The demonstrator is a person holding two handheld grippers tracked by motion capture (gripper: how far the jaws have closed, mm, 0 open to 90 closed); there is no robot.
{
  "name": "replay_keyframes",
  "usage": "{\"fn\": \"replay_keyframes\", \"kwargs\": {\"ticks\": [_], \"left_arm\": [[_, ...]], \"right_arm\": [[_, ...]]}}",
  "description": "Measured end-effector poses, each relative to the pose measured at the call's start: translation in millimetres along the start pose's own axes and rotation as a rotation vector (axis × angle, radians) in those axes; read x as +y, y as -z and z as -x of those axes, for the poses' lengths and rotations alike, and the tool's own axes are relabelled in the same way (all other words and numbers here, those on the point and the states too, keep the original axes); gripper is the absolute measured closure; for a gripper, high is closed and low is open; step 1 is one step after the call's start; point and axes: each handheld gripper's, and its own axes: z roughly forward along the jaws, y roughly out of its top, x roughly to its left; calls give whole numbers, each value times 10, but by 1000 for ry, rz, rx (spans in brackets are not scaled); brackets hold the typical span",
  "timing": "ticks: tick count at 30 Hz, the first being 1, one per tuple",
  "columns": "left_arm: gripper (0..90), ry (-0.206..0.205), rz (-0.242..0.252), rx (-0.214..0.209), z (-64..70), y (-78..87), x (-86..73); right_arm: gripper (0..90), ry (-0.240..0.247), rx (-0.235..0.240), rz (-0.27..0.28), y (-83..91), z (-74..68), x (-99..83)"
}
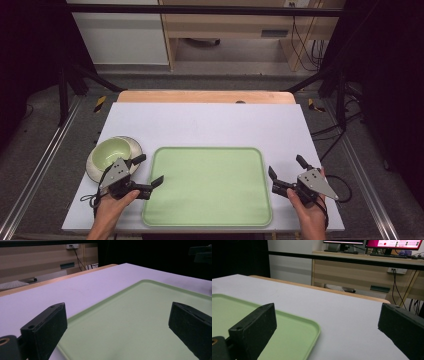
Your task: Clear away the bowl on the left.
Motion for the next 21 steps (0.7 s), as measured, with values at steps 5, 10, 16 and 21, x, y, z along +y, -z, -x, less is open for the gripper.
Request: {"fn": "replay_keyframes", "kwargs": {"ticks": [5,10,16,21], "left_arm": [[21,10,4,2,2,-5,15],[21,20,12,-1,12,6,50],[26,63,60,-9,-8,24,266],[34,37,47,3,-133,57,481]], "right_arm": [[23,0,-3,-4,5,4,-2],[20,5,-2,-9,-11,-5,-6],[23,-15,-24,-18,-14,-6,-14],[24,-28,-40,-18,3,22,-16]]}}
